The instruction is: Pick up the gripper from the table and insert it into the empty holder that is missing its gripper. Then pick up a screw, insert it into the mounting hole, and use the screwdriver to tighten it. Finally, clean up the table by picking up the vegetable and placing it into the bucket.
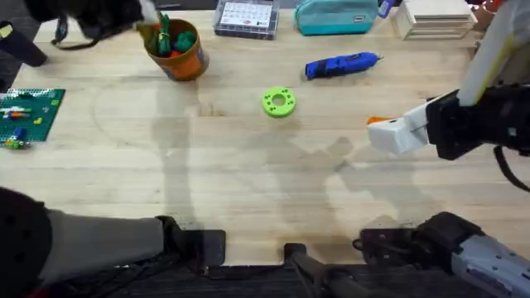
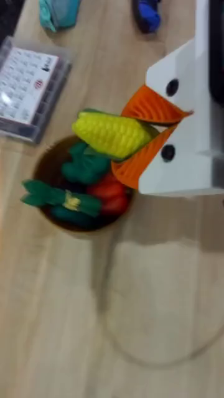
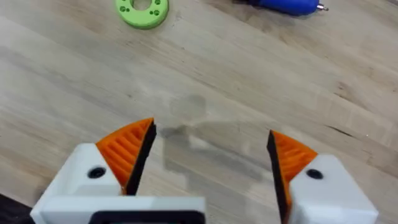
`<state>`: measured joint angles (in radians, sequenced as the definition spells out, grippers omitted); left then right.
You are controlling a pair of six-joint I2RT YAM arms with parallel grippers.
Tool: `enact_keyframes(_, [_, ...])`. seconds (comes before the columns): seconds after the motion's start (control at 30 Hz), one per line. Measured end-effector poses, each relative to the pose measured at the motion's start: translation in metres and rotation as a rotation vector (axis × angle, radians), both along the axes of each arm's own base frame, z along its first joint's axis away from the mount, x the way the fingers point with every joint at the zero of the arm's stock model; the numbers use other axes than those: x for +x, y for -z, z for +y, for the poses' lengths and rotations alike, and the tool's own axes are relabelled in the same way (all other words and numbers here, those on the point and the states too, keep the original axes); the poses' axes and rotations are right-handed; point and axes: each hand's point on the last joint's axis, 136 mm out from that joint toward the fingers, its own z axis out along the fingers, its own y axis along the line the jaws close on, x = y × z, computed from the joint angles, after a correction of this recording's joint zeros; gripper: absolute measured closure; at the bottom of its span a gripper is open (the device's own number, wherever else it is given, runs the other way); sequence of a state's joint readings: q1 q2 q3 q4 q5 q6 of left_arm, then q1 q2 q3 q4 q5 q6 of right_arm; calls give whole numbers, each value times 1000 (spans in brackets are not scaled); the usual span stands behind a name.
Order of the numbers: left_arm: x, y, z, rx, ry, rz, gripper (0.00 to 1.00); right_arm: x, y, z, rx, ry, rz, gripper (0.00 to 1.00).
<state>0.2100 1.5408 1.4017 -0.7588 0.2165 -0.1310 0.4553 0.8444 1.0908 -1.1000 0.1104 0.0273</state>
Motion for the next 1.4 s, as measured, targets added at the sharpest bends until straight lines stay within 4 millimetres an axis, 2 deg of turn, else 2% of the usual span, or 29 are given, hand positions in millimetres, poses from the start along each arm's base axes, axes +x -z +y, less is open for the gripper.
enact_keyframes(0.1, [22, -3, -7, 16, 29, -65, 966, 0, 0, 0, 0, 0, 0, 8])
enact_keyframes(0.17, [35, 5, -10, 21, 39, -77, 966, 0, 0, 0, 0, 0, -1, 7])
enact_keyframes(0.33, [57, 43, -4, 30, 30, -36, 966, 1, -1, 1, 4, 0, -7, 7])
enact_keyframes(0.47, [65, 74, -2, 24, 27, 12, 966, 3, -2, 1, 6, 0, -13, 7])
enact_keyframes(0.5, [66, 81, -2, 24, 29, 24, 933, 3, -2, 1, 7, 0, -15, 8])
enact_keyframes(0.57, [66, 90, -2, 22, 31, 45, 799, 4, -3, 2, 9, 0, -18, 7])
enact_keyframes(0.63, [66, 95, -2, 22, 32, 58, 621, 4, -3, 2, 10, 0, -20, 7])
enact_keyframes(0.87, [56, 94, -3, 19, 38, 88, 233, 4, -3, 2, 10, 0, -21, 8])
enact_keyframes(0.97, [43, 81, -5, 21, 41, 102, 153, 4, -3, 2, 10, 0, -21, 7])
enact_keyframes(1.07, [20, 55, -9, 31, 56, 107, 79, 4, -3, 2, 10, 0, -21, 8])
enact_keyframes(1.13, [0, 34, -12, 43, 72, 105, 70, 5, -4, 2, 12, 0, -24, 7])
enact_keyframes(1.27, [-51, -14, -21, 73, 106, 85, 66, 8, -7, 4, 20, 0, -40, 8])
enact_keyframes(1.3, [-91, -39, -28, 84, 121, 84, 34, 9, -8, 5, 23, 0, -48, 8])
enact_keyframes(1.4, [-131, -51, -34, 82, 129, 109, 16, 9, -8, 5, 23, 0, -47, 7])
